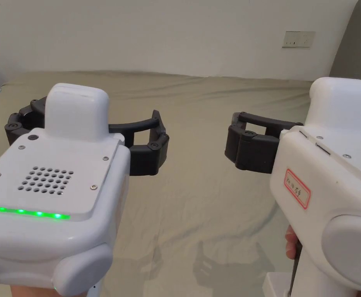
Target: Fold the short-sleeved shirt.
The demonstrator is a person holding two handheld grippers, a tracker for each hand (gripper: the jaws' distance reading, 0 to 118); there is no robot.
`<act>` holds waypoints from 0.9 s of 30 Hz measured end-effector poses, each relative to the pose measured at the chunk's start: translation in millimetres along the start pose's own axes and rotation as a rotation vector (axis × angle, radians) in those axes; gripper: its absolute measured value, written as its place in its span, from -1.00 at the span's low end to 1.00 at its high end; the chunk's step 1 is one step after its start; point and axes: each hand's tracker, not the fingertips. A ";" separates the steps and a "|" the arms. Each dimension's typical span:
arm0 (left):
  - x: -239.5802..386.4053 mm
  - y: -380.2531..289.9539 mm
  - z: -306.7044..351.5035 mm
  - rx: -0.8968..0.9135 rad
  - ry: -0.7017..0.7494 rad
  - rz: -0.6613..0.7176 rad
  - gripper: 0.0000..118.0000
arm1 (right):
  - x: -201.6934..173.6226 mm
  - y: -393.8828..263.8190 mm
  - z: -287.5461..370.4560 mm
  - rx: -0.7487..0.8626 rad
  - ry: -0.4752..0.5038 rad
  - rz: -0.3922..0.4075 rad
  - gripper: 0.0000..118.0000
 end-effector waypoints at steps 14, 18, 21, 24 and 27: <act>1.3 1.0 2.6 0.004 0.003 0.000 1.00 | -8.2 -2.5 -15.8 -0.118 -0.076 0.038 1.00; 0.9 -0.4 2.5 -0.002 0.002 0.002 1.00 | -7.3 -6.6 -23.5 -0.144 -0.067 0.033 1.00; 0.4 -1.0 2.7 -0.003 0.001 0.002 1.00 | -5.8 -11.1 -30.2 -0.165 -0.028 0.030 1.00; -0.6 -1.6 2.4 -0.005 0.003 -0.001 1.00 | -3.7 -12.2 -35.5 -0.225 -0.021 -0.024 1.00; -2.3 -2.0 1.8 -0.008 0.007 0.002 1.00 | 3.1 -10.2 -41.7 -0.300 0.046 -0.033 1.00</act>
